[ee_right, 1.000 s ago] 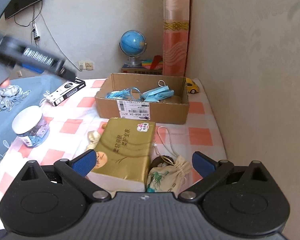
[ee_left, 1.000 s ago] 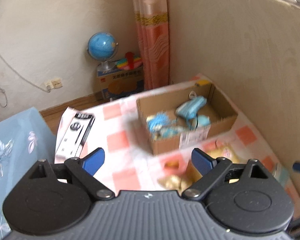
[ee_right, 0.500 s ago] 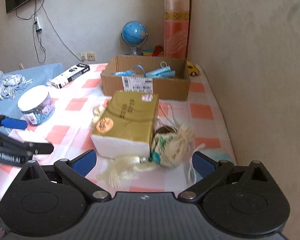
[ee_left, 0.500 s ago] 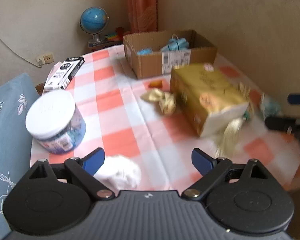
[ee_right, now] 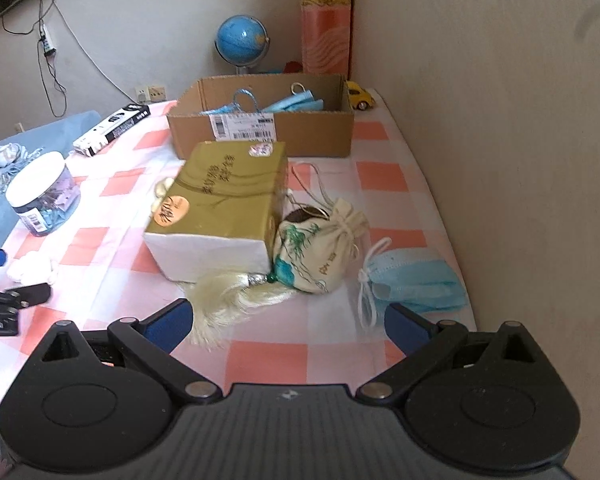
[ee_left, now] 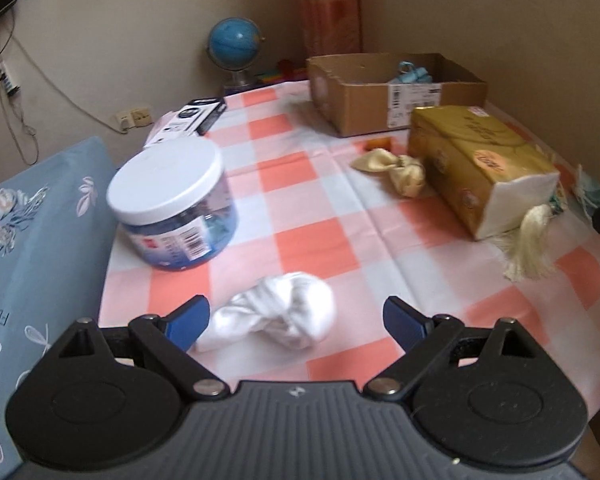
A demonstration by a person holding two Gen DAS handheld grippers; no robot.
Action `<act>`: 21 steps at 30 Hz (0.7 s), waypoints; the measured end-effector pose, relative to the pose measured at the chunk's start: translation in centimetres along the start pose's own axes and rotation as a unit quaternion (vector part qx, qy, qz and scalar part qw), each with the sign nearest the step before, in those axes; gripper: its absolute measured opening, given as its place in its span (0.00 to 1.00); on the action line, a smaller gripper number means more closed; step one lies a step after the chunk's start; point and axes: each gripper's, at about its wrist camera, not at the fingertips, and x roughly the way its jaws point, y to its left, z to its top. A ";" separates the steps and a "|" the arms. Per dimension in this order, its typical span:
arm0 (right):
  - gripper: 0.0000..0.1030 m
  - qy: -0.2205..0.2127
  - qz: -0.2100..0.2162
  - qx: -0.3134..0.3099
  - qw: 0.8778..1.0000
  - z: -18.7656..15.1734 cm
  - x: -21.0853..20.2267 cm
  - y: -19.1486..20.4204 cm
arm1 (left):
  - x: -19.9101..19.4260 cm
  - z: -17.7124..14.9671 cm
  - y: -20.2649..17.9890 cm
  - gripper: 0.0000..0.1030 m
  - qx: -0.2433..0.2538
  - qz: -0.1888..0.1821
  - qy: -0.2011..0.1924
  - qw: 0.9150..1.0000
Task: Organize soft objects
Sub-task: 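Lower the left gripper to the white sock and grasp it, then grasp the second blue face mask with the right gripper while the left gripper holds the sock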
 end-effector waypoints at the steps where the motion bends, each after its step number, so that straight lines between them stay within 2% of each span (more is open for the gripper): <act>1: 1.00 0.003 -0.001 0.001 1.000 -0.1 0.2 -0.1 | 0.1 -0.1 0.3 0.91 -0.001 0.004 -0.002 1.000; 6: 1.00 0.014 -0.003 0.001 1.000 -0.3 1.0 -0.2 | 0.6 -0.4 1.2 0.90 -0.007 0.000 -0.002 1.000; 10: 1.00 0.018 0.003 -0.003 1.000 -0.4 1.4 0.0 | 1.5 -0.3 1.3 0.84 -0.003 -0.009 0.004 1.000; 15: 1.00 0.018 0.017 -0.010 1.000 -0.5 1.7 0.3 | 2.6 0.0 1.3 0.64 -0.011 -0.024 0.020 0.999; 21: 1.00 0.009 0.022 -0.020 1.000 -0.4 2.0 0.3 | 2.5 0.1 0.4 0.58 -0.011 -0.046 0.022 0.999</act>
